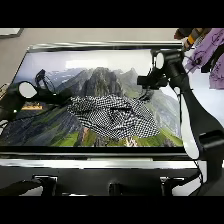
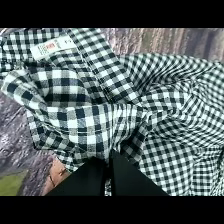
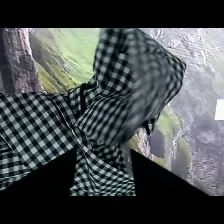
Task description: Fold the clothes and pants, and hang the long-sleeved shirts on hangers.
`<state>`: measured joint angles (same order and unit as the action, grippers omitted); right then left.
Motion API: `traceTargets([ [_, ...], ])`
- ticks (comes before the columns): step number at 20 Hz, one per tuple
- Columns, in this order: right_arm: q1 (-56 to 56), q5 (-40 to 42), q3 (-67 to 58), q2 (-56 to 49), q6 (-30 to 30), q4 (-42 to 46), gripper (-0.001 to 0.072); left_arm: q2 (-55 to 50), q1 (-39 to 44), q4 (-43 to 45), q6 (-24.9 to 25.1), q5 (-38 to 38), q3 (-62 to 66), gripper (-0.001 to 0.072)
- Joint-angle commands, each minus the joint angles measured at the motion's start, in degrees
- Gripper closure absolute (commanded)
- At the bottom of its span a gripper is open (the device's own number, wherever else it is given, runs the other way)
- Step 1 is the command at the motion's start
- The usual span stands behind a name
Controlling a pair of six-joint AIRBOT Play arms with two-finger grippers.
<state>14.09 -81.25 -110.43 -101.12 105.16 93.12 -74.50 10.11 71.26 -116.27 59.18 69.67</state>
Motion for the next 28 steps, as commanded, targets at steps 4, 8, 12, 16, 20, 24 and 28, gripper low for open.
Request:
traceTargets([
  [4, -7.0, -4.6, -0.1, 6.8, -9.0, 4.7, 0.0181, -1.4, -3.3, -1.4, 1.9, -1.2, -0.8, 0.068],
  [8, -20.2, -12.5, 7.7, 13.8, -11.3, -14.8, 0.0068, -1.5, -5.3, -1.4, 1.9, -1.2, -0.5, 0.068],
  [12, -21.1, -4.7, 35.3, 25.6, -11.9, -25.1, 0.0044, -1.5, -5.5, -1.4, 1.9, -1.2, -0.5, 0.068],
  [16, -11.1, 12.1, 63.0, 35.3, -7.0, -35.6, 0.0044, -1.5, -5.5, -1.4, 1.9, -1.2, -0.5, 0.068],
  [20, 3.9, 29.3, 74.2, 35.0, -0.6, -42.5, 0.0044, -1.5, -5.5, -1.4, 1.8, -1.2, -0.5, 0.0679],
  [24, 13.4, 41.8, 74.4, 31.9, 6.7, -43.9, 0.0045, -1.5, -5.5, -1.4, 1.9, -1.2, -0.5, 0.068],
  [28, 14.4, 51.0, 74.4, 30.5, 6.9, -47.6, 0.0046, -1.6, -5.5, -1.4, 1.9, -1.2, -0.5, 0.068],
])
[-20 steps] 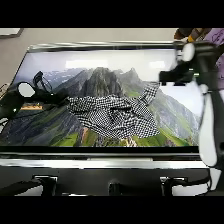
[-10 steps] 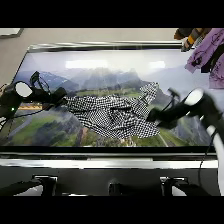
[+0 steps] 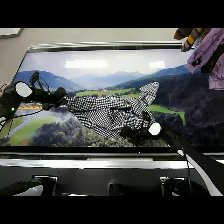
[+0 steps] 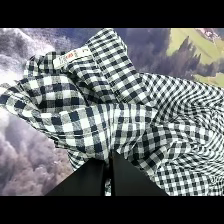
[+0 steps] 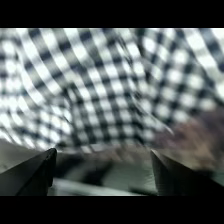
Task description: Fold the clothes and pants, and hang the long-sleeved shirts on hangers.
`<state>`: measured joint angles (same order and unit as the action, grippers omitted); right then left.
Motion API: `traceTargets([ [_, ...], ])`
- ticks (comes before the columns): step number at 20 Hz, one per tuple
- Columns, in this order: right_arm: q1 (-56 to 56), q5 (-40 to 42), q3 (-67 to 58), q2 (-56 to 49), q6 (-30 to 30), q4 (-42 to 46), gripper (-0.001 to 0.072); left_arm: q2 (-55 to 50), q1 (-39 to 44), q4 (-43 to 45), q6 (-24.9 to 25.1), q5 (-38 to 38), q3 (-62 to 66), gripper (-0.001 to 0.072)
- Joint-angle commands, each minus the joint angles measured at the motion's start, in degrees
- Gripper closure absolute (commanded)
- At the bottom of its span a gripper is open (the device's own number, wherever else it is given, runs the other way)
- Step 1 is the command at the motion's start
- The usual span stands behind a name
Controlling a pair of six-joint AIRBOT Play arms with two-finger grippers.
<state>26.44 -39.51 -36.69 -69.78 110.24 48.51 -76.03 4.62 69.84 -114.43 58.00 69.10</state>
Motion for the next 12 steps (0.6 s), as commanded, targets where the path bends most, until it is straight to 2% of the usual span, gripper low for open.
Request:
traceTargets([
  [1, 2.1, 10.6, 0.6, -0.9, 1.9, -3.1, 0.0047, 0.0, 0.0, 0.2, 0.0, 0.0, 0.0, 0.068],
  [3, 2.1, 11.6, 0.6, -1.0, 1.9, -3.1, 0.0056, 0.0, 0.0, 0.2, 0.0, 0.0, 0.0, 0.068],
  [4, 2.1, 11.5, 0.6, -1.1, 2.1, -3.0, 0.0088, 0.0, 0.0, 0.2, 0.0, 0.0, 0.0, 0.068],
  [5, 2.1, 11.3, 0.6, -1.4, 2.1, -3.0, 0.0198, 0.0, 0.0, 0.2, 0.0, 0.0, 0.0, 0.068],
  [6, 2.1, 11.3, 0.6, -1.6, 2.1, -2.9, 0.0385, 0.0, 0.0, 0.2, 0.0, 0.0, 0.0, 0.068],
  [7, 2.0, 11.2, 0.6, -1.4, 2.0, -2.8, 0.0616, 0.0, 0.0, 0.2, 0.0, 0.0, 0.1, 0.0679],
  [8, 1.8, 11.3, 0.4, -0.9, 2.1, -2.6, 0.068, 0.1, 0.0, 0.2, 0.0, 0.1, 0.2, 0.068],
  [10, -0.7, 9.1, -2.0, 1.4, 2.1, -1.0, 0.0681, 0.1, -0.3, 0.1, 0.0, 1.2, 1.8, 0.068],
  [12, -6.3, 3.0, -7.7, 4.7, 2.1, 4.2, 0.0682, 0.1, -1.2, 0.0, 0.9, 3.2, 6.3, 0.068],
])
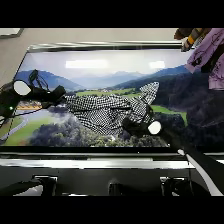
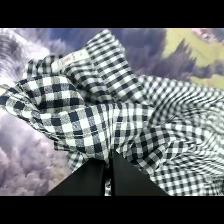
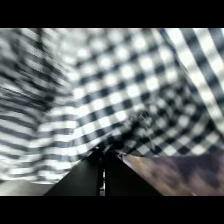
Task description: Fold the clothes and pants, and hang the long-sleeved shirts on hangers.
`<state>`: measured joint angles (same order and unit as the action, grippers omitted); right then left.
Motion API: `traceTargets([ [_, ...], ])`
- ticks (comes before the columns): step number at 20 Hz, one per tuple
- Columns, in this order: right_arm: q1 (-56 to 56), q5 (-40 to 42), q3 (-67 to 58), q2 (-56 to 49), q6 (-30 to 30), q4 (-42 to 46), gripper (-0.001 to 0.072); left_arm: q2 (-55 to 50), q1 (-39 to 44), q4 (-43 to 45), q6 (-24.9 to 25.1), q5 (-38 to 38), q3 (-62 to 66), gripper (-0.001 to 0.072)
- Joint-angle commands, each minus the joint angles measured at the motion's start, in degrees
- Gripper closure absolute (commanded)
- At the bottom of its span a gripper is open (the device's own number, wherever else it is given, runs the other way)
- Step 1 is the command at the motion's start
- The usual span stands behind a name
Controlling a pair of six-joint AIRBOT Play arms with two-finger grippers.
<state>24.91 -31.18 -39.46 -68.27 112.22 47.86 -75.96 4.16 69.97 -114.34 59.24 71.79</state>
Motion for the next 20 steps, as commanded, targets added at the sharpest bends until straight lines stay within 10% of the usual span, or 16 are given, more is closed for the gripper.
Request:
traceTargets([
  [1, -7.9, -8.6, -8.9, 5.0, 0.0, 8.1, 0.0682, 0.1, -1.1, -0.2, 2.0, 3.0, 6.9, 0.068],
  [11, -22.6, -37.2, -62.2, 17.9, -6.6, 26.7, 0.068, 8.4, -5.2, 0.1, 2.5, 4.6, 47.0, 0.068],
  [20, -22.6, -43.8, -69.0, 31.6, -4.1, 31.0, 0.068, 25.8, -5.1, 4.0, 2.5, 4.8, 45.5, 0.068],
])
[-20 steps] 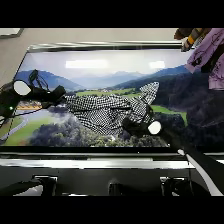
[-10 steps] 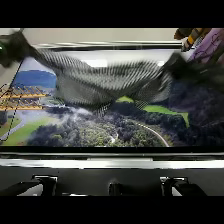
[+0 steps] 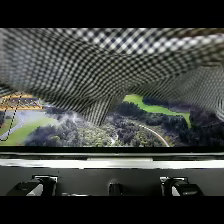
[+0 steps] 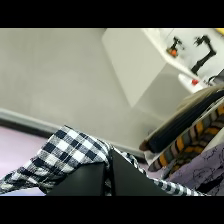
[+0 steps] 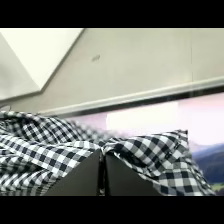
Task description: Fold the clothes and pants, and hang the long-sleeved shirts on hangers.
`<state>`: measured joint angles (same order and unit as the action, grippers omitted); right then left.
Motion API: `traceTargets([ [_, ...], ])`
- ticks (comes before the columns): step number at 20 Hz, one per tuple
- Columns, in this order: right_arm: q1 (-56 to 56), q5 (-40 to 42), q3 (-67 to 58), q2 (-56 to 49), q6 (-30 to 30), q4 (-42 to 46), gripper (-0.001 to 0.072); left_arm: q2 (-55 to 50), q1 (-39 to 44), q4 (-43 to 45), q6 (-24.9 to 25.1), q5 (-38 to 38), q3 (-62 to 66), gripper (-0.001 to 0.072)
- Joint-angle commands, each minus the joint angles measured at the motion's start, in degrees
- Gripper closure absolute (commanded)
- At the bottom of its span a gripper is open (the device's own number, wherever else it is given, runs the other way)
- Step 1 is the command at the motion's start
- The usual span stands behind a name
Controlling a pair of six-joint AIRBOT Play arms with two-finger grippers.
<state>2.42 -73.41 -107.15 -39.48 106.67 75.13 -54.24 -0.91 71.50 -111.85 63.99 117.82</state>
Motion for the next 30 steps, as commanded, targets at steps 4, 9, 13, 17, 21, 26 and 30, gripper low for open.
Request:
traceTargets([
  [4, -0.1, -2.0, -1.3, -6.0, 4.1, 2.1, 0.068, 3.0, 0.0, -2.4, -0.2, 0.1, -10.3, 0.068],
  [9, 0.0, -3.7, -1.3, -28.2, 5.2, -1.1, 0.0679, -5.0, 6.9, -5.5, -0.2, -3.0, -28.4, 0.068],
  [13, 0.0, -3.6, -1.3, -48.3, 4.9, -1.9, 0.0673, -15.5, 14.2, -5.6, -0.3, -9.8, -40.0, 0.068],
  [17, 0.0, -2.7, -1.3, -64.0, 3.4, -7.4, 0.0627, -26.3, 16.4, -6.2, -0.2, -11.3, -41.4, 0.068],
  [21, -0.1, -4.9, -1.3, -65.7, -3.5, -9.2, 0.036, -29.1, 15.2, -8.4, -0.2, -12.0, -41.4, 0.0679],
  [26, -1.0, -17.1, -1.1, -55.4, -16.0, 7.3, 0.0146, -27.4, 12.4, -8.5, 0.0, -11.0, -40.9, 0.0679],
  [30, -8.4, -19.2, 10.1, -44.8, -16.9, 0.0, 0.0113, -26.1, 9.3, -8.6, 0.0, -8.2, -40.9, 0.0679],
])
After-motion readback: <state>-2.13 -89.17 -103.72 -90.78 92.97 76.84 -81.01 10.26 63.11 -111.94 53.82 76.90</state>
